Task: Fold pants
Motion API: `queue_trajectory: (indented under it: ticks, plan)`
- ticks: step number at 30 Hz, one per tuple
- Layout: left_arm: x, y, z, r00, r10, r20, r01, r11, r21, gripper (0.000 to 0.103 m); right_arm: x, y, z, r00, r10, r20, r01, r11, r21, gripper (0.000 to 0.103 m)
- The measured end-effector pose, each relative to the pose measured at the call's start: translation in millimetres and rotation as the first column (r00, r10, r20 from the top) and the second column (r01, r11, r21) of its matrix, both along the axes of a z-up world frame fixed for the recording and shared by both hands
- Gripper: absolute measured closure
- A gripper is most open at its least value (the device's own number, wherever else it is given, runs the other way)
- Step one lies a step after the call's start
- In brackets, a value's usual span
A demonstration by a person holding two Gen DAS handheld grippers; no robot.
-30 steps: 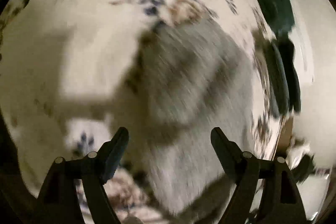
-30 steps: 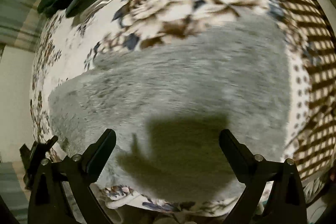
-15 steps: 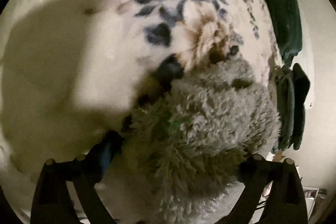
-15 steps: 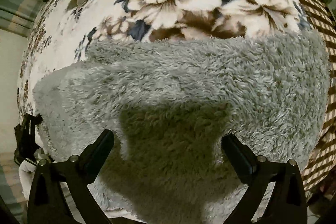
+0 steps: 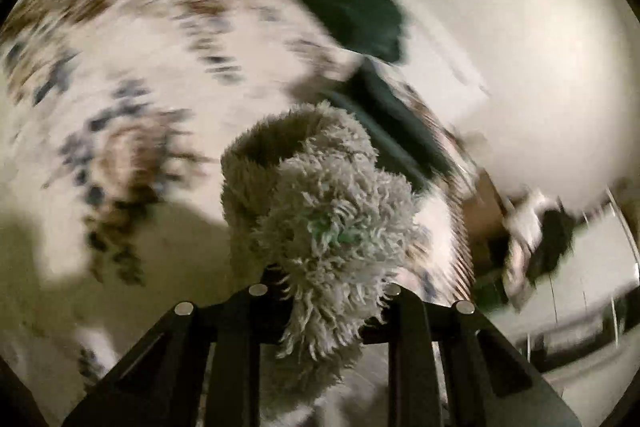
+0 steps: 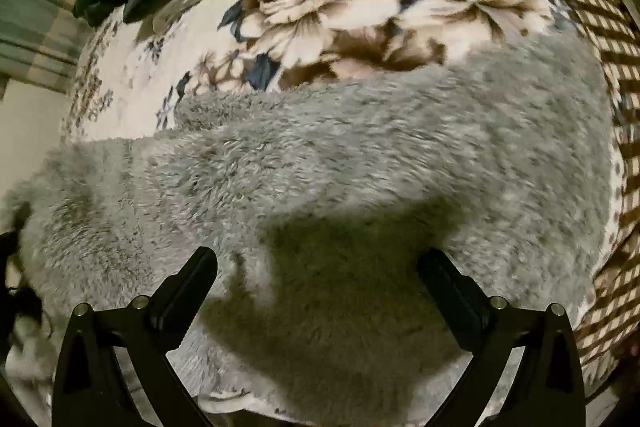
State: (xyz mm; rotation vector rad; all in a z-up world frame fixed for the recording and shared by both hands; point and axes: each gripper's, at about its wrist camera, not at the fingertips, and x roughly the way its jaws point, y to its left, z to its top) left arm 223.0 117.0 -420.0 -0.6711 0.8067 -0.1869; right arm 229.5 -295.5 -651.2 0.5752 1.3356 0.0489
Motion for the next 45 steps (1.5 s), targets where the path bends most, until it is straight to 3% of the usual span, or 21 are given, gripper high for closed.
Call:
queue_trajectory:
  ticks: [4, 7, 8, 11, 13, 15, 17, 19, 23, 25, 29, 32, 36, 39, 45]
  plan:
    - [-20, -103, 22, 0.973, -0.231, -0.029, 0.232, 0.97, 0.076, 0.085, -23, -44, 22, 0.997, -0.073, 0.02, 0.072, 0.997, 0.029, 0.0]
    - [-42, -178, 7, 0.923, -0.375, -0.084, 0.383, 0.917, 0.113, 0.085, -44, -89, 38, 0.99, -0.14, 0.028, 0.139, 0.99, 0.019, 0.0]
    - [-47, -205, -5, 0.899, -0.422, -0.115, 0.435, 0.888, 0.146, 0.085, -50, -102, 41, 0.987, -0.159, 0.028, 0.159, 0.987, 0.013, 0.0]
    - [-53, -259, -43, 0.836, -0.501, -0.223, 0.542, 0.818, 0.192, 0.085, -64, -142, 44, 0.977, -0.215, 0.017, 0.215, 0.977, 0.005, 0.0]
    - [-53, -278, -62, 0.804, -0.502, -0.318, 0.575, 0.791, 0.207, 0.082, -72, -163, 43, 0.971, -0.24, 0.008, 0.24, 0.971, -0.005, 0.0]
    - [-51, -285, -66, 0.79, -0.487, -0.371, 0.583, 0.785, 0.211, 0.077, -76, -174, 42, 0.966, -0.257, 0.004, 0.257, 0.966, 0.006, 0.0]
    - [-58, -285, -60, 0.792, -0.489, -0.366, 0.587, 0.775, 0.235, 0.062, -79, -180, 41, 0.962, -0.272, 0.005, 0.272, 0.962, 0.034, 0.0]
    - [-60, -280, -48, 0.776, -0.51, -0.372, 0.604, 0.772, 0.2, 0.01, -79, -178, 38, 0.962, -0.273, 0.002, 0.272, 0.958, 0.086, 0.0]
    - [-56, -250, -33, 0.796, -0.48, -0.37, 0.551, 0.827, 0.113, 0.008, -71, -155, 34, 0.973, -0.229, -0.01, 0.225, 0.95, 0.215, 0.0]
    - [-49, -228, -20, 0.82, -0.444, -0.36, 0.51, 0.854, 0.108, 0.008, -65, -141, 36, 0.981, -0.194, -0.002, 0.188, 0.951, 0.245, 0.0]
    - [-40, -176, 0, 0.89, -0.293, -0.348, 0.382, 0.897, 0.221, 0.008, -52, -103, 35, 0.996, -0.088, 0.015, 0.08, 0.955, 0.284, 0.0]
    - [-30, -144, -13, 0.909, -0.163, -0.384, 0.31, 0.879, 0.362, 0.008, -44, -73, 34, 0.999, -0.004, 0.034, -0.005, 0.97, 0.241, 0.0]
    - [-26, -110, -33, 0.898, -0.035, -0.439, 0.244, 0.868, 0.432, 0.008, -37, -42, 41, 0.991, 0.075, 0.114, -0.087, 0.991, 0.098, 0.0]
    - [-25, -103, -43, 0.895, 0.014, -0.446, 0.233, 0.838, 0.493, 0.008, -29, -13, 47, 0.967, 0.187, 0.175, -0.188, 0.982, -0.008, 0.0]
    - [-21, -111, -54, 0.884, 0.011, -0.467, 0.269, 0.805, 0.528, 0.008, -11, 16, 32, 0.953, 0.279, 0.117, -0.272, 0.96, -0.069, 0.0]
